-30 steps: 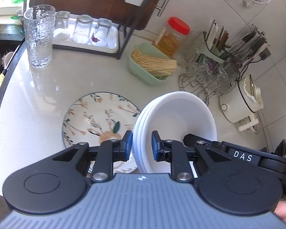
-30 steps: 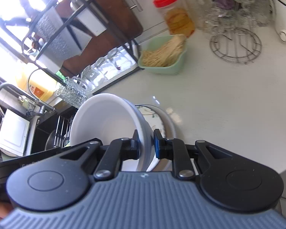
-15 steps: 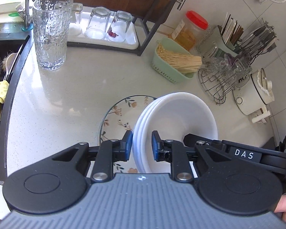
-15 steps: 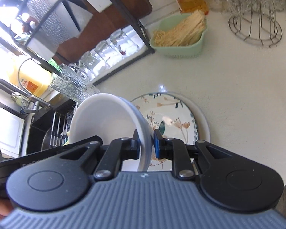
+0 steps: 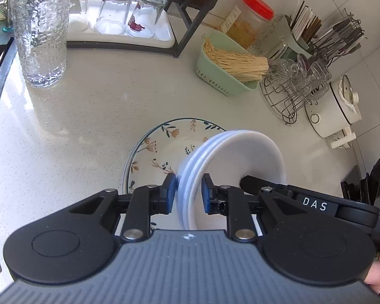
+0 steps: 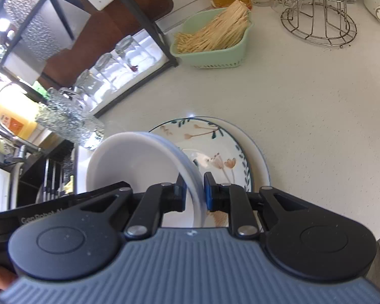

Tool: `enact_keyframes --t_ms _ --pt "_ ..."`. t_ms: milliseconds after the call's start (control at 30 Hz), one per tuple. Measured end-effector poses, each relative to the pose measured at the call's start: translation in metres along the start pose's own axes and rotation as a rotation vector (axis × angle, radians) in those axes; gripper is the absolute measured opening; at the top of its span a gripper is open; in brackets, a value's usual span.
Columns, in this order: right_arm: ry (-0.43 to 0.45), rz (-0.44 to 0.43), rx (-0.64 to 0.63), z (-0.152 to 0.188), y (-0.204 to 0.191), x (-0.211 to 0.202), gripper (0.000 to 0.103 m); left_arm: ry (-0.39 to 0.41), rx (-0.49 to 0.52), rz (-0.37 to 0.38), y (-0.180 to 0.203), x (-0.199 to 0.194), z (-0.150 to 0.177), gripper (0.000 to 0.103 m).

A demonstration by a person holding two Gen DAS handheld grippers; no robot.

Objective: Organize plates and bowls
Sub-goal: 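Carry the bowl stack with the right gripper onto the deer-pattern plates, then lower the bowl stack onto the plates and open the right gripper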

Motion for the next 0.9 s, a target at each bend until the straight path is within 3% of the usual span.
enact_keyframes --t_ms 367,433,500,567,900 --pt "0.003 0.027 0.015 -0.004 0.005 0.012 0.019 -0.032 0.022 -0.008 -0.004 0.014 -0.005 0.025" --pt "0.005 0.033 0.014 -0.005 0.007 0.01 0.03 -0.022 0.033 -0.002 -0.002 0.011 -0.007 0.025" --pt "0.023 0.029 0.014 -0.007 0.009 0.004 0.049 -0.003 0.071 0.002 0.003 0.004 -0.008 0.033" --pt "0.043 0.031 0.0 -0.009 0.007 -0.003 0.055 0.035 0.096 -0.016 0.008 -0.006 -0.009 0.044" --pt "0.143 0.018 -0.056 -0.017 0.006 -0.062 0.054 0.16 0.126 -0.038 0.044 -0.062 -0.005 0.044"
Point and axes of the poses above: each gripper's, at about its wrist camera, not at the fingertips, and x roughly the way its jaws point, y to its right, z to its underside, the point moved 3 cm from there along x, roughly the way its jaws point, and after that the axes turned 13 degrees about -x, right-handed, at the moved point
